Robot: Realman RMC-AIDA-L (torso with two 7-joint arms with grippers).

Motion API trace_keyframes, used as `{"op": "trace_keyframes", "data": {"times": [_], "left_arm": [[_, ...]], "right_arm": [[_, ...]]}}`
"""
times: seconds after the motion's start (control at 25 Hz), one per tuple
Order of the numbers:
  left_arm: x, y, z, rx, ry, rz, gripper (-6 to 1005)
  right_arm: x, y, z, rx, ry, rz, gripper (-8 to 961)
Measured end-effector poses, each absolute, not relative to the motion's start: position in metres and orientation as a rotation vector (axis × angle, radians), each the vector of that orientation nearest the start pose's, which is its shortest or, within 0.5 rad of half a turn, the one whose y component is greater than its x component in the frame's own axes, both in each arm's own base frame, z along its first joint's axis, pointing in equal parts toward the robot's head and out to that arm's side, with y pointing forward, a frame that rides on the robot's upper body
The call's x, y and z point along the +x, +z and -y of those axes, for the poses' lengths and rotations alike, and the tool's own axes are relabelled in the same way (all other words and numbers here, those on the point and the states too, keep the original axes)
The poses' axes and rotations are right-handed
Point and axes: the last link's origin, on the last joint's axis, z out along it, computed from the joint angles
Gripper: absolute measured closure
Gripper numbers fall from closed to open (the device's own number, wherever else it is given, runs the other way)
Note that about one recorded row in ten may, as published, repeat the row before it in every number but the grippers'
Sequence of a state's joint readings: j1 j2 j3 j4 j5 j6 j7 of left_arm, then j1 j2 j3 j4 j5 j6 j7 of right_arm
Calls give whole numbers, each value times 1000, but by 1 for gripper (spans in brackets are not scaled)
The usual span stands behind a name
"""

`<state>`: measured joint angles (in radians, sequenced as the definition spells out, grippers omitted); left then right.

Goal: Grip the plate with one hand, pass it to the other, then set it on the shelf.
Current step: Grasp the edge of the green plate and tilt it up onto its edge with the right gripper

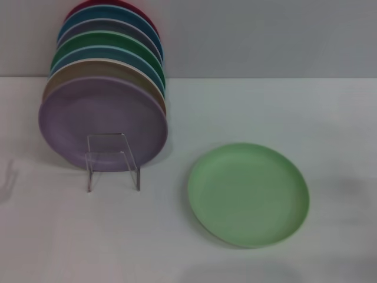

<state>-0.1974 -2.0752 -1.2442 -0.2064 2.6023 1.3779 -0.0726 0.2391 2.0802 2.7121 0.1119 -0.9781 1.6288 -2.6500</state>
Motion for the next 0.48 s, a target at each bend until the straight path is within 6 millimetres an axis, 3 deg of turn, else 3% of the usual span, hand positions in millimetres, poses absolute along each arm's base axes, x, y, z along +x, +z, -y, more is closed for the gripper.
{"op": "trace_keyframes", "data": {"times": [0.04, 0.08, 0.16, 0.24, 0.28, 0.36, 0.48], "left_arm": [[-370, 27, -263, -1375, -636, 444, 189], [-370, 27, -263, -1375, -636, 444, 189], [-369, 25, -268, -1387, -630, 457, 189], [-368, 23, -271, -1397, -626, 464, 189], [-368, 23, -271, -1397, -626, 464, 189], [-368, 22, -272, -1397, -630, 464, 189], [-367, 23, -273, -1397, -633, 460, 189]], "right_arm": [[352, 68, -269, -1465, 1023, -430, 136], [352, 68, -269, -1465, 1023, -430, 136], [338, 76, -299, -1594, 1050, -447, 136], [308, 85, -345, -1834, 1007, -550, 136], [308, 85, -345, -1834, 1007, -550, 136], [280, 85, -370, -1987, 930, -643, 137], [235, 80, -387, -2182, 712, -725, 141]]}}
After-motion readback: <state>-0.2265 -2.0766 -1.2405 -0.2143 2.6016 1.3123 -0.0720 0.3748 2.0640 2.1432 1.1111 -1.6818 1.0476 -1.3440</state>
